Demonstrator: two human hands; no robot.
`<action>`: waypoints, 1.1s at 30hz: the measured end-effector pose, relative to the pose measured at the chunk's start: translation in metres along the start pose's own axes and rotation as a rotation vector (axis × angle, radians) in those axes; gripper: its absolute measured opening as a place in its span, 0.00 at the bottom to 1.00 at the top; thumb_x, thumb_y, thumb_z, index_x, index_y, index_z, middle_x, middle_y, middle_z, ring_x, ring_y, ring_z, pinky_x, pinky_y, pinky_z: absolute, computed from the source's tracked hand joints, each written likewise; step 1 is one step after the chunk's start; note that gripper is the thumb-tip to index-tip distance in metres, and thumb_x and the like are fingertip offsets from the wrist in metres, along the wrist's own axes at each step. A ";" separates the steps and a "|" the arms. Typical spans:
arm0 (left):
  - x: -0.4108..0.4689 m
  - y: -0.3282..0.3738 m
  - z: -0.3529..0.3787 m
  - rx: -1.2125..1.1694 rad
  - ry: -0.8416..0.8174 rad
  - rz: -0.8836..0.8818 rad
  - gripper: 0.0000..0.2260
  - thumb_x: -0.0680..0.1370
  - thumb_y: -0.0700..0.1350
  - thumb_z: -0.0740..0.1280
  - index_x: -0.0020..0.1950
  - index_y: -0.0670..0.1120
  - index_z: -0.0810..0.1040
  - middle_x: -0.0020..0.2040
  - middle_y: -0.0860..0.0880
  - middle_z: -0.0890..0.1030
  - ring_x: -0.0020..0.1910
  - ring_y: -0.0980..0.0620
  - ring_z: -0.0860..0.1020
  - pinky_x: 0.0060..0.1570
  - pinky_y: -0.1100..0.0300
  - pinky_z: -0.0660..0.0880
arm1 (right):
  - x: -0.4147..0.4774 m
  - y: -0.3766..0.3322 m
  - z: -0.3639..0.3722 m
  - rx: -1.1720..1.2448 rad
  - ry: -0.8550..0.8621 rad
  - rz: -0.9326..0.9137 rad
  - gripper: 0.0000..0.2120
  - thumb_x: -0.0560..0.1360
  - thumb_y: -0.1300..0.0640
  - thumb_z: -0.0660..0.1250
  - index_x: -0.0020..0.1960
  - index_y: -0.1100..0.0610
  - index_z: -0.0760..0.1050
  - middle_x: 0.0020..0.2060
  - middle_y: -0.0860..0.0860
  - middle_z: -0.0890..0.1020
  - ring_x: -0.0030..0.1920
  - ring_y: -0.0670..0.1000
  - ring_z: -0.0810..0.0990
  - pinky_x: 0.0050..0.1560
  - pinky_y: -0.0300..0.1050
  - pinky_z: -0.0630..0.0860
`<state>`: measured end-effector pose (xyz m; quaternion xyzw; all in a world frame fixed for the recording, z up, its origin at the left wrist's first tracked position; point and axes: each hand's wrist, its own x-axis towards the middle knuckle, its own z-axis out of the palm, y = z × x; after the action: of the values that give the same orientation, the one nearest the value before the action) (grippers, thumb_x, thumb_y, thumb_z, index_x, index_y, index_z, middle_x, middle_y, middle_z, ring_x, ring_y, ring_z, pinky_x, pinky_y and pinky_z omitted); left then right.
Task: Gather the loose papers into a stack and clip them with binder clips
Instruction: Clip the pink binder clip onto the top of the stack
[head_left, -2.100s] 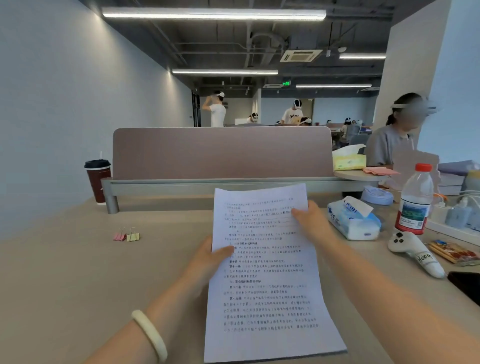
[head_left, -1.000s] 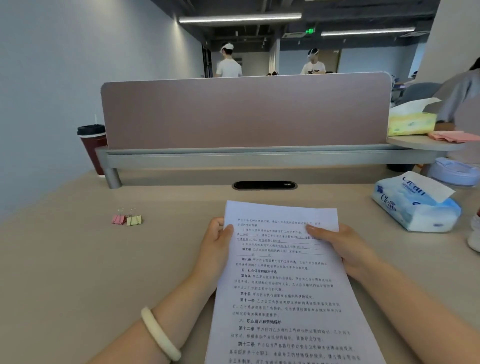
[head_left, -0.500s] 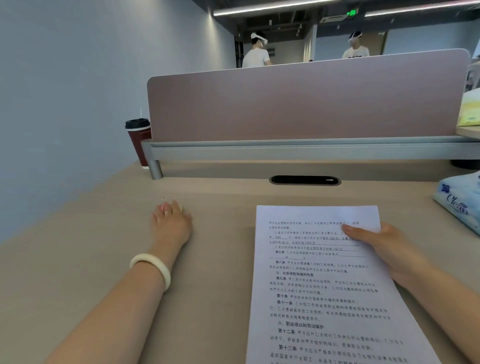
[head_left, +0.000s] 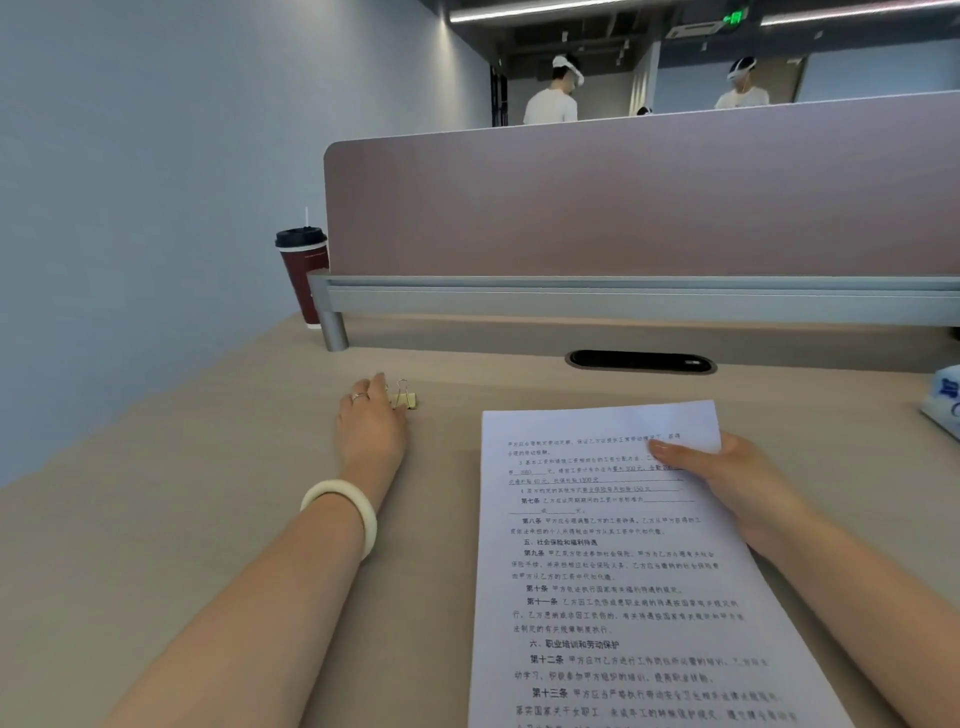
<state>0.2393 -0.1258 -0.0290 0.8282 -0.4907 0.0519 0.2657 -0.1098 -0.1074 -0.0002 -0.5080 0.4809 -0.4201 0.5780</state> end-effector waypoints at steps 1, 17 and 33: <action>0.005 0.000 0.002 0.005 -0.045 0.011 0.24 0.79 0.44 0.58 0.75 0.43 0.60 0.75 0.40 0.63 0.72 0.39 0.62 0.69 0.49 0.60 | 0.001 0.000 0.002 -0.007 -0.003 0.000 0.09 0.71 0.60 0.72 0.51 0.60 0.81 0.42 0.56 0.87 0.39 0.56 0.86 0.40 0.49 0.82; -0.009 0.009 -0.008 -0.537 0.156 -0.010 0.25 0.73 0.35 0.66 0.70 0.39 0.68 0.42 0.44 0.73 0.50 0.45 0.72 0.58 0.61 0.66 | -0.005 0.003 0.002 0.058 -0.026 -0.030 0.11 0.72 0.62 0.71 0.53 0.62 0.80 0.46 0.57 0.86 0.37 0.52 0.86 0.34 0.43 0.82; -0.061 0.097 -0.043 -1.510 -0.519 -0.180 0.07 0.77 0.40 0.64 0.43 0.37 0.78 0.42 0.43 0.83 0.33 0.56 0.84 0.38 0.66 0.81 | -0.024 0.007 -0.060 0.060 0.002 0.003 0.14 0.71 0.59 0.71 0.56 0.60 0.79 0.49 0.59 0.86 0.48 0.61 0.85 0.49 0.56 0.81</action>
<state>0.1342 -0.0930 0.0240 0.4468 -0.3708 -0.5098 0.6348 -0.1729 -0.0939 -0.0049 -0.4895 0.4693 -0.4340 0.5930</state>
